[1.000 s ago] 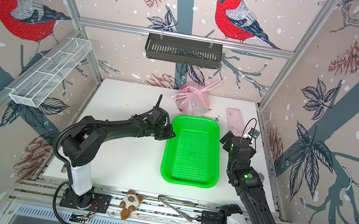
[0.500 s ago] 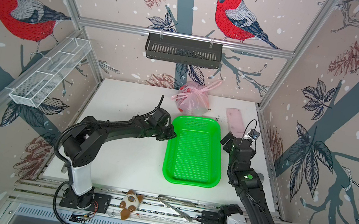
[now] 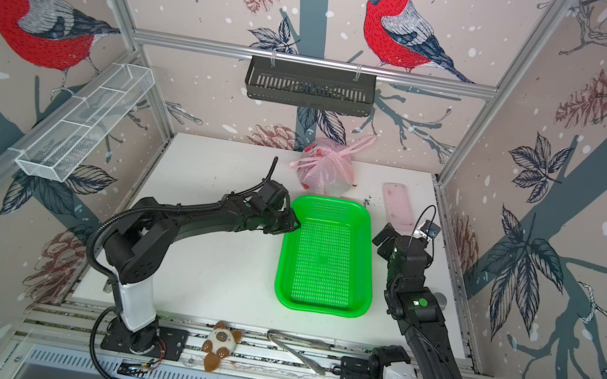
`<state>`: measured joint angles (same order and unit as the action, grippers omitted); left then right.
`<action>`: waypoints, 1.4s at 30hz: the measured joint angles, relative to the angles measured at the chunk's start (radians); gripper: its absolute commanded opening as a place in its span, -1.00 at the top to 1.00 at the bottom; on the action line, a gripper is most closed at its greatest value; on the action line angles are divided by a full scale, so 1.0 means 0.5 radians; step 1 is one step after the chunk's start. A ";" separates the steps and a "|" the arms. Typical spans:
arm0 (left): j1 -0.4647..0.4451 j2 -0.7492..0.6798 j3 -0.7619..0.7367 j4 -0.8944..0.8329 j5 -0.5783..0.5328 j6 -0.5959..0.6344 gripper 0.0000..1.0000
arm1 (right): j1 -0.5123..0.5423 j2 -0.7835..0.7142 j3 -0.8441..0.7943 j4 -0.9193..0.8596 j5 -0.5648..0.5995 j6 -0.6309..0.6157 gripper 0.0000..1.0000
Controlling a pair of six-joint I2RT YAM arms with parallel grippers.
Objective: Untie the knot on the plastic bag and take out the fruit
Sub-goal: 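Release the basket and reach the left gripper to the knotted pink bag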
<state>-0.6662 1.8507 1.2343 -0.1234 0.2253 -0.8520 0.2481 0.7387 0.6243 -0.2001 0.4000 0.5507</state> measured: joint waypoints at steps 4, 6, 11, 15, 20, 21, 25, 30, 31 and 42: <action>0.000 -0.033 0.050 -0.036 -0.034 0.031 -0.16 | -0.001 -0.016 0.000 0.000 -0.014 0.005 -0.99; 0.000 -0.056 0.082 -0.081 -0.055 0.053 -0.22 | -0.001 -0.024 0.000 -0.001 -0.015 0.007 -0.99; 0.040 -0.138 0.184 -0.167 -0.103 0.154 -0.40 | 0.007 -0.032 -0.014 -0.002 -0.058 0.049 -1.00; 0.172 -0.172 0.278 -0.230 -0.137 0.257 -0.56 | 0.085 0.004 -0.019 -0.003 -0.085 0.083 -0.99; 0.314 -0.031 0.607 -0.345 -0.134 0.484 -0.76 | 0.261 0.082 0.021 -0.052 -0.052 0.105 -0.99; 0.329 0.027 0.696 -0.365 -0.120 0.542 -0.79 | 0.294 0.091 0.031 -0.064 -0.034 0.110 -0.99; 0.373 0.358 1.187 -0.491 -0.023 0.768 -0.83 | 0.388 0.114 0.047 -0.074 0.043 0.150 -0.99; 0.397 0.822 1.801 -0.625 0.072 0.953 -0.87 | 0.430 0.169 0.050 -0.075 0.081 0.163 -0.99; 0.397 0.922 1.927 -0.659 0.081 0.981 -0.88 | 0.436 0.179 0.051 -0.075 0.082 0.165 -0.99; 0.409 1.390 2.314 -0.600 0.167 1.013 -0.87 | 0.448 0.350 0.108 -0.035 0.080 0.152 -0.99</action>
<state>-0.4618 2.5458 2.3913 -0.4236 0.3088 -0.3454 0.4721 0.9138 0.6781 -0.2176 0.4400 0.6266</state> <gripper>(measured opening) 0.951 0.999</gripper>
